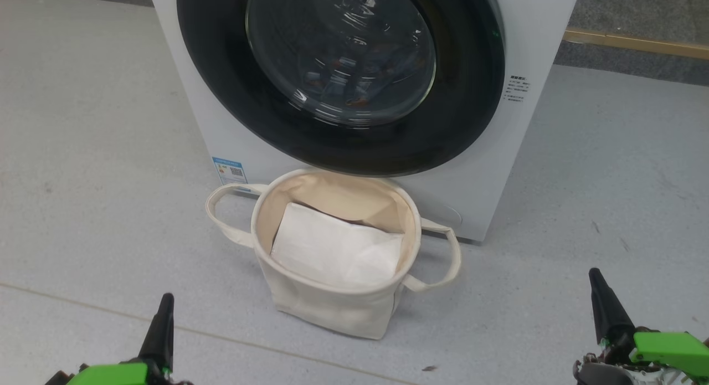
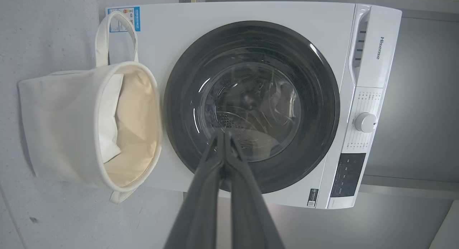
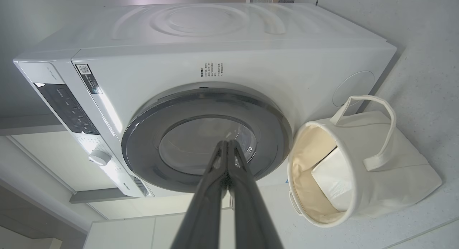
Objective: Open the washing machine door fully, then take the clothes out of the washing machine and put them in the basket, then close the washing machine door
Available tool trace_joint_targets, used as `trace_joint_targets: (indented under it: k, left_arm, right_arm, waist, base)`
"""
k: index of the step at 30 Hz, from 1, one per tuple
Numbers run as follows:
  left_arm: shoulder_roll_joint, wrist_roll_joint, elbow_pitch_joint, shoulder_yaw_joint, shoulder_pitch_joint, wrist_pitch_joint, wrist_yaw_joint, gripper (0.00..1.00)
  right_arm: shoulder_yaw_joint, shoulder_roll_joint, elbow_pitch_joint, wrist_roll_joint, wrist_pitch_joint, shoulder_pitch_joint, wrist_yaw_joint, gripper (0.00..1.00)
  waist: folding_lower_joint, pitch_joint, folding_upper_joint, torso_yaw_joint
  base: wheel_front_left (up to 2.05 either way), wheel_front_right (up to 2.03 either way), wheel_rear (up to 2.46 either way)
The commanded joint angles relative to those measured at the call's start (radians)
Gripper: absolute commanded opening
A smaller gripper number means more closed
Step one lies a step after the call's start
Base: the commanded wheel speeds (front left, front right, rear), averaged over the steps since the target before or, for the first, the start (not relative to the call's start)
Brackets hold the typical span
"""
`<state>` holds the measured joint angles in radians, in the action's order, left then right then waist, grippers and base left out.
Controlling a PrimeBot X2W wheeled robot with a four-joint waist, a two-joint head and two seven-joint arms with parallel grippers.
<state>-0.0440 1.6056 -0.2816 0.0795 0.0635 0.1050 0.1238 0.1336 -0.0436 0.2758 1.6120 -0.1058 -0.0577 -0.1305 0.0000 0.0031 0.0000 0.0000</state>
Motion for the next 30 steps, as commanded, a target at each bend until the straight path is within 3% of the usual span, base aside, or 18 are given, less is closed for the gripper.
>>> trace_joint_targets:
  k: [1, 30]
  left_arm:
    - [-0.006, 0.003, 0.037, 0.034, 0.044, 0.008, 0.007, 0.0]
    - [-0.006, 0.003, 0.037, 0.034, 0.044, 0.008, 0.007, 0.0]
  right_arm:
    - [-0.02, -0.007, -0.031, -0.003, -0.007, -0.05, 0.0, 0.0]
    - [-0.02, -0.007, -0.031, -0.003, -0.007, -0.05, 0.0, 0.0]
  waist:
    - [0.0, 0.0, 0.0, 0.0]
    - [0.0, 0.0, 0.0, 0.0]
  base:
    - [0.0, 0.0, 0.0]
    - [0.0, 0.0, 0.0]
